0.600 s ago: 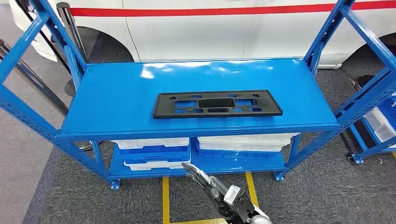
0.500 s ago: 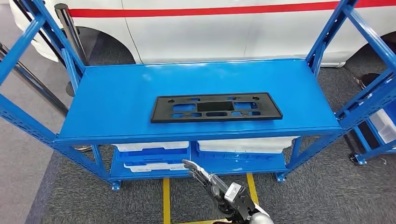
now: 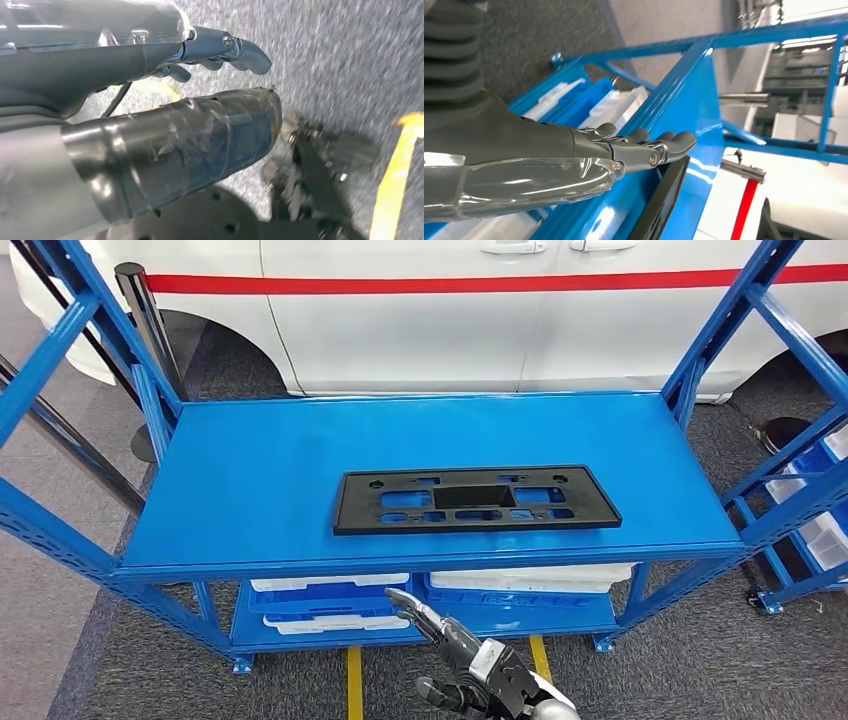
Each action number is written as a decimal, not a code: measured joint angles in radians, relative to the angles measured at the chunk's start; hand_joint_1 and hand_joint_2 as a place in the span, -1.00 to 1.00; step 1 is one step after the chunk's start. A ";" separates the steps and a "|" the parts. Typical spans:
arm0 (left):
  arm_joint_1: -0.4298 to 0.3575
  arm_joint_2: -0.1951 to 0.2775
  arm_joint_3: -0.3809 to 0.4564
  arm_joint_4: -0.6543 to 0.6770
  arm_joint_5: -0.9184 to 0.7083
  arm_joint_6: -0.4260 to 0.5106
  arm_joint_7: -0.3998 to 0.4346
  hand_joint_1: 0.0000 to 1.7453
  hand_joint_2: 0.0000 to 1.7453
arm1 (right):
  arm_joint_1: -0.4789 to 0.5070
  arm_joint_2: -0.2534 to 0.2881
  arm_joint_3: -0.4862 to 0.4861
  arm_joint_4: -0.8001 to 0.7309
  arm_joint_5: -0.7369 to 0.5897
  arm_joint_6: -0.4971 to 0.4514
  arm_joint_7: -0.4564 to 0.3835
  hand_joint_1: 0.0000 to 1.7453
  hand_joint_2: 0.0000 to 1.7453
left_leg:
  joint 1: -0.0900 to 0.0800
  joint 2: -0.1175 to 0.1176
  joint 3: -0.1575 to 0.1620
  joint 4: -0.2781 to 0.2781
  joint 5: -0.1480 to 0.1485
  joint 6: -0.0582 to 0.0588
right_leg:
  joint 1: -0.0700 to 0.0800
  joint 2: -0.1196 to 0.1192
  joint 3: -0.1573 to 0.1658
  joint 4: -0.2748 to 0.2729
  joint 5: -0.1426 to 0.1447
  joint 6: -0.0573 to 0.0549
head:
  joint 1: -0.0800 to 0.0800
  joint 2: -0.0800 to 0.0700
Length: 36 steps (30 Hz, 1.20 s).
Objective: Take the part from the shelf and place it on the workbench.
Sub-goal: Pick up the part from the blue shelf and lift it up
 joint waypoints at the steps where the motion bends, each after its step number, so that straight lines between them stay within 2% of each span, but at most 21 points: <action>1: 0.000 0.001 0.000 0.000 0.001 -0.001 0.000 -1.00 -1.00 | -0.001 -0.002 0.000 0.000 0.016 -0.016 0.003 -1.00 1.00 | -0.001 0.000 0.000 0.000 -0.002 0.003 | -0.002 0.000 -0.037 0.069 -0.029 0.003 | 0.000 0.000; 2: -0.001 0.002 -0.001 0.000 0.002 -0.001 0.000 -1.00 -1.00 | -0.001 -0.003 0.001 0.001 0.033 -0.034 0.006 -1.00 1.00 | -0.003 0.000 0.001 0.001 -0.004 0.005 | -0.004 -0.001 -0.069 0.125 -0.044 0.005 | 0.000 0.000; 3: 0.000 0.002 -0.001 0.000 0.004 -0.002 0.000 -1.00 -1.00 | -0.001 -0.004 0.002 0.002 0.049 -0.052 0.008 -1.00 1.00 | -0.003 -0.001 0.004 0.001 -0.007 0.006 | -0.006 -0.001 -0.089 0.151 -0.041 0.005 | 0.000 0.000; 4: 0.000 0.002 -0.002 0.000 0.006 -0.002 0.000 -1.00 -1.00 | -0.002 -0.005 0.003 0.003 0.062 -0.067 0.010 -1.00 1.00 | -0.004 -0.001 0.007 0.001 -0.010 0.005 | -0.006 -0.001 -0.088 0.137 -0.016 0.005 | 0.000 0.000; 6: 0.001 0.002 -0.003 0.000 0.008 -0.002 0.001 -1.00 -1.00 | -0.007 -0.006 0.005 0.004 0.081 -0.088 0.010 -1.00 1.00 | -0.004 -0.002 0.017 0.001 -0.016 0.003 | -0.006 -0.002 -0.038 0.012 0.063 -0.002 | 0.000 0.000; 8: 0.000 0.002 -0.004 0.000 0.009 -0.003 0.002 -1.00 -1.00 | -0.015 -0.006 0.008 0.004 0.102 -0.111 0.012 -1.00 1.00 | -0.007 -0.003 0.022 0.003 -0.022 -0.003 | -0.001 -0.004 0.012 -0.100 0.107 -0.009 | 0.000 0.000; 10: -0.002 0.002 -0.005 0.000 0.011 -0.004 0.003 -1.00 -1.00 | -0.025 -0.006 0.012 0.004 0.141 -0.151 0.015 -1.00 1.00 | -0.009 -0.004 0.023 0.001 -0.024 -0.012 | 0.004 -0.003 0.023 -0.127 0.107 -0.013 | -0.001 0.000; 13: -0.002 0.002 -0.010 0.000 0.013 -0.008 0.007 -1.00 -1.00 | -0.050 -0.006 0.022 0.003 0.225 -0.229 0.025 -1.00 1.00 | -0.009 -0.003 0.018 0.019 -0.043 -0.028 | -0.003 -0.002 0.030 -0.141 0.114 -0.029 | -0.002 0.000; 16: -0.002 0.002 -0.015 0.000 0.015 -0.012 0.009 -1.00 -1.00 | -0.085 -0.005 0.037 0.003 0.309 -0.299 0.038 -1.00 1.00 | -0.005 -0.003 -0.055 0.178 -0.131 -0.038 | -0.006 -0.006 0.033 -0.148 0.117 -0.040 | -0.002 0.000; 18: -0.001 0.001 -0.018 0.000 0.015 -0.015 0.013 -1.00 -1.00 | -0.104 -0.005 0.049 0.003 0.353 -0.332 0.048 -1.00 1.00 | -0.002 -0.002 -0.104 0.275 -0.160 -0.044 | -0.006 -0.008 0.033 -0.147 0.116 -0.041 | -0.002 0.000; 19: -0.001 0.001 -0.020 0.000 0.014 -0.016 0.016 -1.00 -1.00 | -0.114 -0.003 0.056 0.003 0.376 -0.349 0.053 -1.00 1.00 | 0.000 -0.002 -0.104 0.274 -0.146 -0.046 | -0.006 -0.008 0.033 -0.145 0.115 -0.041 | -0.002 0.000; 20: -0.001 0.000 -0.021 0.000 0.013 -0.017 0.019 -1.00 -1.00 | -0.126 -0.001 0.064 0.003 0.395 -0.363 0.058 -1.00 1.00 | 0.003 -0.002 -0.086 0.234 -0.115 -0.048 | -0.007 -0.007 0.033 -0.142 0.114 -0.039 | -0.002 0.000; 21: -0.002 0.000 -0.022 0.000 0.012 -0.017 0.021 -1.00 -1.00 | -0.137 0.002 0.071 0.003 0.410 -0.375 0.063 -1.00 1.00 | 0.005 -0.002 -0.054 0.167 -0.077 -0.048 | -0.008 -0.006 0.033 -0.138 0.111 -0.036 | -0.002 0.000; 23: -0.003 0.000 -0.025 0.000 0.011 -0.018 0.024 -1.00 -1.00 | -0.159 0.008 0.084 0.003 0.439 -0.396 0.071 -1.00 1.00 | 0.004 -0.003 0.001 0.050 -0.033 -0.045 | -0.005 -0.003 0.029 -0.127 0.104 -0.027 | -0.001 0.000; 24: -0.003 0.000 -0.027 0.000 0.010 -0.020 0.025 -1.00 -1.00 | -0.170 0.011 0.091 0.003 0.457 -0.410 0.077 -1.00 1.00 | 0.003 -0.004 0.014 0.022 -0.027 -0.041 | -0.003 -0.003 0.027 -0.123 0.103 -0.022 | -0.001 0.000; 28: -0.004 -0.003 -0.041 0.000 0.008 -0.034 0.031 -1.00 -1.00 | -0.221 0.016 0.124 0.003 0.553 -0.473 0.116 -1.00 1.00 | 0.002 -0.003 0.015 0.009 -0.022 -0.018 | -0.006 -0.004 0.018 -0.106 0.092 -0.003 | 0.000 0.000; 30: -0.005 -0.004 -0.046 0.000 0.006 -0.039 0.034 -1.00 -1.00 | -0.258 0.018 0.140 0.008 0.621 -0.506 0.155 -1.00 1.00 | 0.004 0.000 0.016 0.004 -0.018 -0.007 | -0.009 -0.006 -0.019 -0.024 0.043 0.006 | 0.000 0.000; 32: -0.006 -0.004 -0.052 0.000 0.006 -0.041 0.038 -1.00 -1.00 | -0.296 0.019 0.154 0.027 0.698 -0.537 0.204 -1.00 1.00 | 0.002 0.001 0.013 0.004 -0.017 -0.002 | -0.011 -0.007 -0.082 0.106 -0.013 0.011 | 0.000 0.000; 33: -0.005 -0.004 -0.055 0.000 0.006 -0.042 0.040 -1.00 -1.00 | -0.315 0.019 0.159 0.044 0.731 -0.548 0.225 -1.00 1.00 | 0.001 0.001 0.013 0.005 -0.017 -0.002 | -0.011 -0.007 -0.104 0.150 -0.023 0.012 | 0.000 0.000; 34: -0.005 -0.004 -0.059 0.000 0.006 -0.043 0.042 -1.00 -1.00 | -0.333 0.019 0.162 0.063 0.757 -0.555 0.243 -1.00 1.00 | 0.001 0.001 0.013 0.005 -0.017 -0.002 | -0.012 -0.007 -0.110 0.158 -0.013 0.012 | 0.000 0.000; 36: -0.005 -0.004 -0.066 0.000 0.006 -0.045 0.043 -1.00 -1.00 | -0.373 0.020 0.165 0.104 0.792 -0.558 0.269 -1.00 1.00 | 0.001 -0.001 0.016 0.005 -0.017 -0.003 | -0.012 -0.007 -0.066 0.062 0.054 0.005 | 0.000 0.000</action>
